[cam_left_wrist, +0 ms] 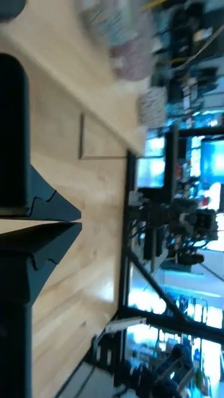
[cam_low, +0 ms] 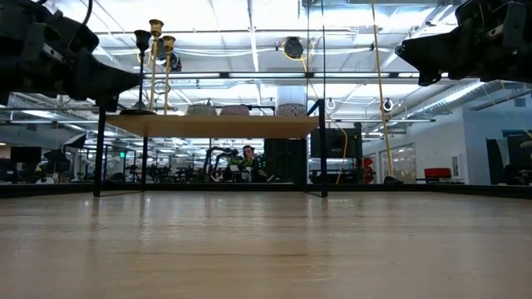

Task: Pick & Place candle stick holders
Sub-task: Return to Home Position

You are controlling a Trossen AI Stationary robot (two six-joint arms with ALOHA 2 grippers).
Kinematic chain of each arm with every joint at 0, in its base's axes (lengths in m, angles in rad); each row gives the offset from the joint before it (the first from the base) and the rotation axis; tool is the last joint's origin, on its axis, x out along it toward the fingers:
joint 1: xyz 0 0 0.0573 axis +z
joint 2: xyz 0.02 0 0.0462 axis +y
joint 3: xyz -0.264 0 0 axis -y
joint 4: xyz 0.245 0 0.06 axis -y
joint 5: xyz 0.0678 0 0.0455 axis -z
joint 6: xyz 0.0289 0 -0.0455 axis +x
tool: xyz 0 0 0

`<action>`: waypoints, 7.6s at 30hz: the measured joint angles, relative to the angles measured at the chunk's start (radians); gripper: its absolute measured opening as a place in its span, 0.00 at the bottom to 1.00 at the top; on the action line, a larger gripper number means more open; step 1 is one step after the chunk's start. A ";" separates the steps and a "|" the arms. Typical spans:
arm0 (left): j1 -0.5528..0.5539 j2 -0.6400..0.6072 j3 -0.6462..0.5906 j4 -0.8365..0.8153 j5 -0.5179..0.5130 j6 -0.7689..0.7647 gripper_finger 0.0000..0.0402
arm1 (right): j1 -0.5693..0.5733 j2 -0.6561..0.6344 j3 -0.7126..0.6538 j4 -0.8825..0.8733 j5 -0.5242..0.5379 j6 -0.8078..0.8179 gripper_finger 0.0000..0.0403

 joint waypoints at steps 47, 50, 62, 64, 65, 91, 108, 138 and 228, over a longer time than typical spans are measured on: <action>-0.042 0.000 0.000 0.026 -0.054 -0.042 0.05 | 0.000 0.000 0.000 0.000 0.000 0.000 0.24; -0.042 0.000 0.000 0.026 -0.054 -0.042 0.05 | 0.000 0.000 0.000 0.000 0.000 0.000 0.24; -0.042 0.000 0.000 0.026 -0.054 -0.042 0.05 | 0.000 0.000 0.000 0.000 0.000 0.000 0.24; -0.042 0.000 0.000 0.026 -0.054 -0.042 0.05 | 0.000 0.000 0.000 0.000 0.000 0.000 0.24; -0.042 0.000 0.000 0.026 -0.054 -0.042 0.05 | 0.000 0.000 0.000 0.000 0.000 0.000 0.24; -0.042 0.000 0.000 0.026 -0.054 -0.042 0.05 | 0.000 0.000 0.000 0.000 0.000 0.001 0.24; -0.042 0.000 0.000 0.026 -0.054 -0.041 0.05 | 0.000 0.000 0.000 0.000 0.000 0.001 0.24; -0.042 0.000 0.000 0.026 -0.054 -0.041 0.05 | 0.000 0.000 0.000 0.000 0.000 0.000 0.24; -0.042 0.000 0.000 0.026 -0.054 -0.041 0.05 | 0.000 0.000 0.000 0.000 0.000 0.001 0.24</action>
